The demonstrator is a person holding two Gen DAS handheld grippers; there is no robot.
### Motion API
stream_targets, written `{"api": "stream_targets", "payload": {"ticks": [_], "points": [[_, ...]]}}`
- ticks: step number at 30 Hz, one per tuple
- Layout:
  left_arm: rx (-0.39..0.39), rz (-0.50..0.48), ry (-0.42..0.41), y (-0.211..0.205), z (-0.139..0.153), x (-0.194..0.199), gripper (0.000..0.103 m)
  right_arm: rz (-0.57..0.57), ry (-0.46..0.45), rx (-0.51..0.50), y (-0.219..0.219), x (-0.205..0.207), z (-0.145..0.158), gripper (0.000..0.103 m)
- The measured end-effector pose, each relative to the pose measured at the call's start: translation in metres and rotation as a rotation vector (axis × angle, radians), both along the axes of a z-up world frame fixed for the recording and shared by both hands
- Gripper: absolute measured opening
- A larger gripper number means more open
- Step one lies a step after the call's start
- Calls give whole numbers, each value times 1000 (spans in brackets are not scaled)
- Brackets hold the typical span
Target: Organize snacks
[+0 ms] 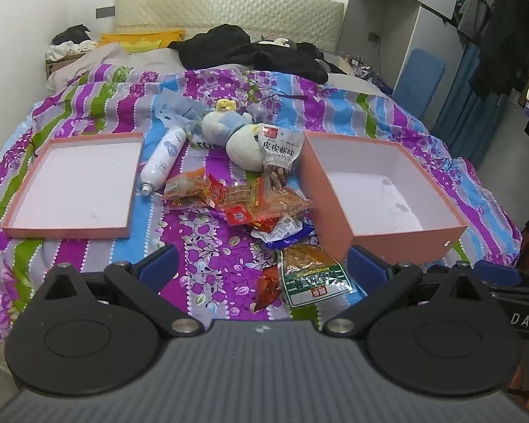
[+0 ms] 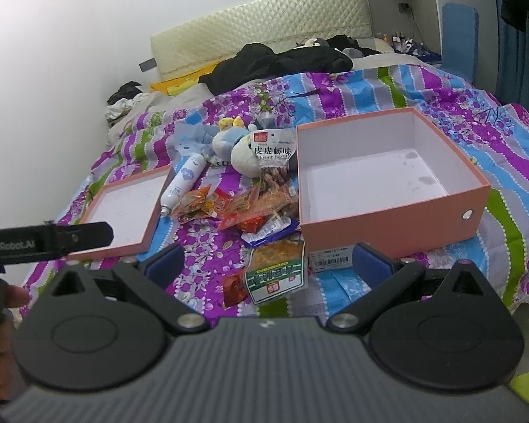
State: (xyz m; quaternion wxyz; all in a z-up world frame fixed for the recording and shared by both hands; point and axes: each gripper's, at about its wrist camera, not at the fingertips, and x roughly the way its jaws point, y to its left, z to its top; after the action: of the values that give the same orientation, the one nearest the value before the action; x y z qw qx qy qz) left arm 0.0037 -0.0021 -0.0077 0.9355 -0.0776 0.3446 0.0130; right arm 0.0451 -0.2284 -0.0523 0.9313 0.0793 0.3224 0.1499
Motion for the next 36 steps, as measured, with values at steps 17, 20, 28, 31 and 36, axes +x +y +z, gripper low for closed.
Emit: {"api": "stream_targets", "payload": {"ticks": [17,20,28,31,36], "points": [[10,9,-14,5,-14,-3,103,8,-18,17,8,-6,-8,103],[6,10,-20,5,-15,-3,103,5,-16,24,7,-6,-8,103],[1,9,-20,5,-15,-4,103,-8,-17,50,2,-9,-8,103],[-1,8,-21,3,-16,-4,103,2,-12,51,0,-10,-9,103],[-14,16,-22,3,-18,-5,103,10,-5,56,2,-10,-11,103]]}}
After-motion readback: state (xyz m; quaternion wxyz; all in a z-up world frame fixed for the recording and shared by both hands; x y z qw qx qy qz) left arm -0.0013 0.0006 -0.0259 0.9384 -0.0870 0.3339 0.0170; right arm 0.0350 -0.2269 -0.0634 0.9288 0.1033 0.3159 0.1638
